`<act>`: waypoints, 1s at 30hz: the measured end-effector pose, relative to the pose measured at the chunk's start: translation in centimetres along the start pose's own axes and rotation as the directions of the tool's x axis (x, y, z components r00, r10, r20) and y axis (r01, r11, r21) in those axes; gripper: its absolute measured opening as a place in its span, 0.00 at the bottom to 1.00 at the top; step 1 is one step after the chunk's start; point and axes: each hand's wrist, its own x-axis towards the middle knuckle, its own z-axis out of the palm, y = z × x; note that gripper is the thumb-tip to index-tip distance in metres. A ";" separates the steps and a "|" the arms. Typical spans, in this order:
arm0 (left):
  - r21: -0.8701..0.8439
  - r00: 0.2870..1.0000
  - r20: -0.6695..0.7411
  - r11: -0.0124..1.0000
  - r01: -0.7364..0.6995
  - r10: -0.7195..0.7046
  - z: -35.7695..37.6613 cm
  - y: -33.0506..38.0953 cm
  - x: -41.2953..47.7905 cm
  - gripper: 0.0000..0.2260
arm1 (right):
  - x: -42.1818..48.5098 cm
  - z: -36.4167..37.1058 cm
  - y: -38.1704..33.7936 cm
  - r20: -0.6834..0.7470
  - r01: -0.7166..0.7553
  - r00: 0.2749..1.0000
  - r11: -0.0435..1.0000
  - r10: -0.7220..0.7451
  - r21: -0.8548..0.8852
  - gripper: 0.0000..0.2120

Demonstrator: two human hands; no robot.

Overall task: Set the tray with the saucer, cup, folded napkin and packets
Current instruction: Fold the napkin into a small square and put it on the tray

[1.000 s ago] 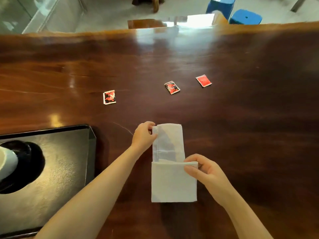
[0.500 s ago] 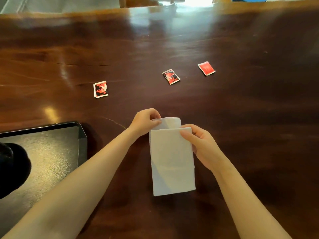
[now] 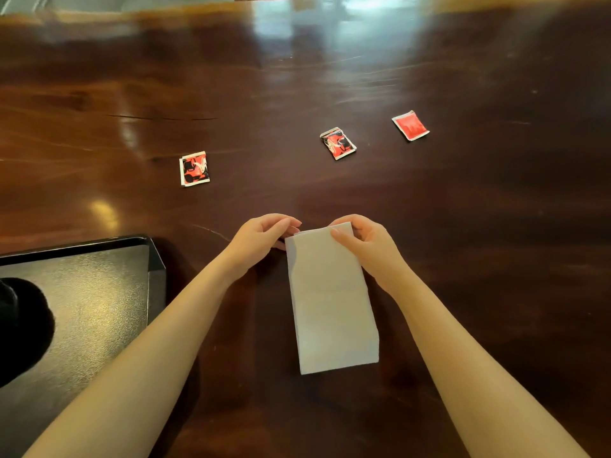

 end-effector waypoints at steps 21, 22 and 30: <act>0.600 0.825 -0.390 0.792 -0.109 0.409 5.6 0.4 -5.4 0.16 | -1.1 2.3 2.1 -0.357 0.211 0.804 0.790 -0.475 -0.575 0.16; 0.653 0.815 -0.377 0.751 -0.103 0.440 7.2 0.3 -7.2 0.18 | -1.8 2.8 2.2 -0.228 0.293 0.812 0.714 -0.537 -0.636 0.17; 0.839 0.988 -0.127 0.541 0.057 0.093 14.9 -4.4 -14.6 0.30 | -0.6 1.8 3.0 0.551 0.669 0.735 0.283 -0.396 -0.688 0.22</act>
